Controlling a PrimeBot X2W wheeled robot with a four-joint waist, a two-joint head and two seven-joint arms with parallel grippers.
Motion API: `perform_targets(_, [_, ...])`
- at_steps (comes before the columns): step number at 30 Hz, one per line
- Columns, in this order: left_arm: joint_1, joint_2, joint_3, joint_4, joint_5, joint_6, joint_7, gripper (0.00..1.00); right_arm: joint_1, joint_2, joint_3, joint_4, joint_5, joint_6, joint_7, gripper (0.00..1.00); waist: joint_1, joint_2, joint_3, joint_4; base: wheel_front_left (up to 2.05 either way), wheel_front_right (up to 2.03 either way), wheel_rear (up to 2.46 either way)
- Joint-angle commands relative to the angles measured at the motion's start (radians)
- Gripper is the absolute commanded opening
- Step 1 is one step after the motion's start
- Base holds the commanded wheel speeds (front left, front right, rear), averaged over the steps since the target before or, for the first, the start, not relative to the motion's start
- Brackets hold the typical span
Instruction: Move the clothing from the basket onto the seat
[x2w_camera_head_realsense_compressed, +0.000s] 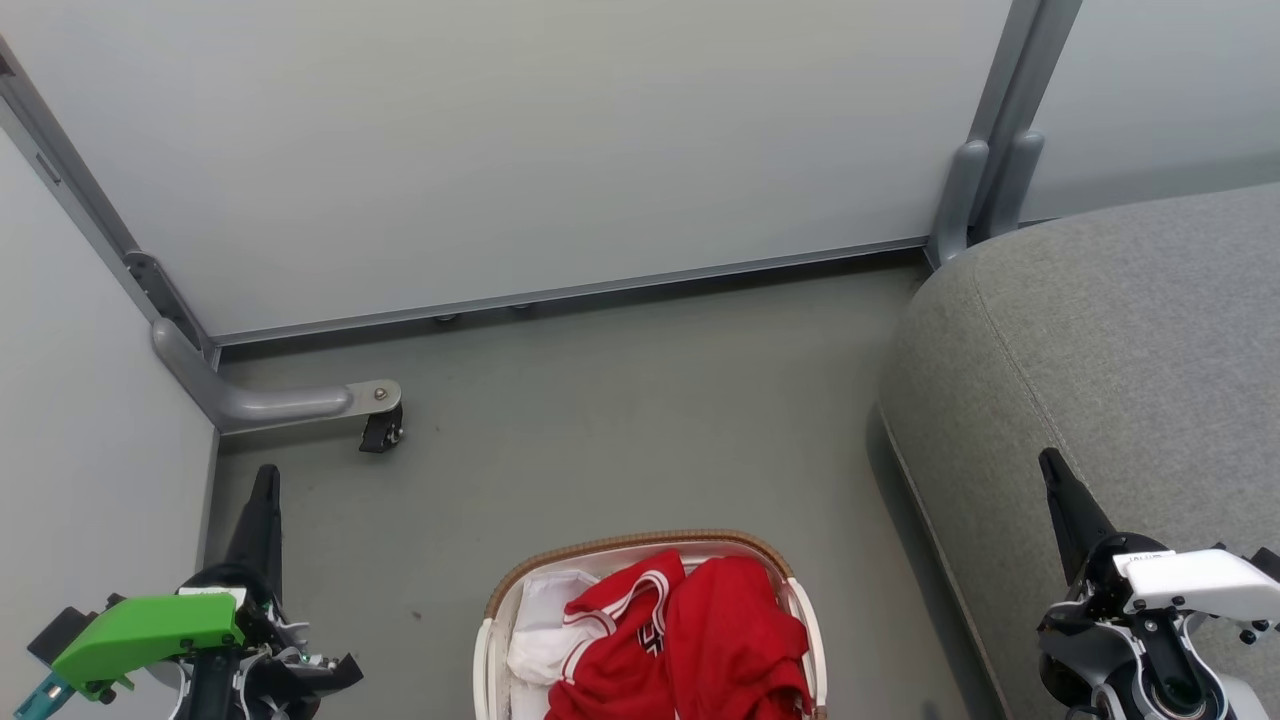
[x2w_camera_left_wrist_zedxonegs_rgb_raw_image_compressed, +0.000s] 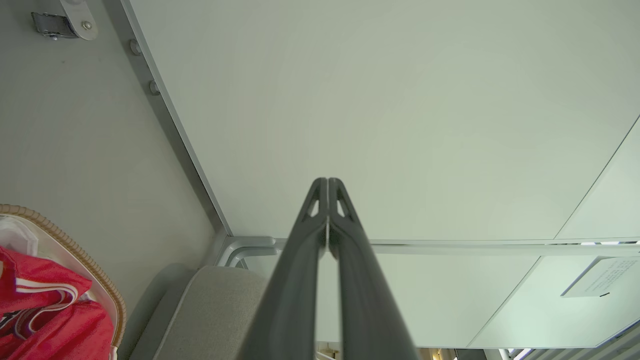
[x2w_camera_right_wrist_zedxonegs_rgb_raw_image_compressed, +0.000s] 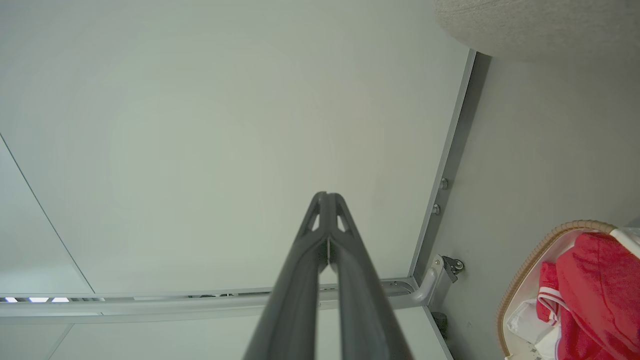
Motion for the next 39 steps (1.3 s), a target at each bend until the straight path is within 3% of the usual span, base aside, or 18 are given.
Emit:
perform_targets(1, [-0.012, 0.001, 0.000, -0.001, 0.006, -0.002, 0.001, 0.00, -0.009, -0.006, -0.001, -0.003, 0.003, 0.000, 0.002, 0.00, 0.0000, -0.0001, 0.000, 0.000, 0.00, 0.00, 0.00])
perform_targets(28, [-0.012, 0.001, 0.000, -0.001, 0.006, -0.002, 0.001, 0.00, -0.009, -0.006, -0.001, -0.003, 0.003, 0.000, 0.002, 0.00, 0.0000, -0.0001, 0.000, 0.000, 0.00, 0.00, 0.00])
perform_targets(29, [0.000, 0.000, 0.000, 0.001, 0.000, 0.000, 0.000, 1.00, 0.000, 0.000, 0.000, 0.001, 0.000, 0.000, 0.000, 1.00, 0.0000, -0.0001, 0.000, 0.000, 0.00, 0.00, 0.00])
perform_targets(39, [0.029, -0.007, -0.042, 0.023, 0.007, 0.000, -0.033, 1.00, 0.030, 0.010, 0.025, 0.029, -0.014, 0.000, -0.033, 1.00, 0.0000, -0.0001, 0.001, 0.000, 0.00, 0.00, 0.00])
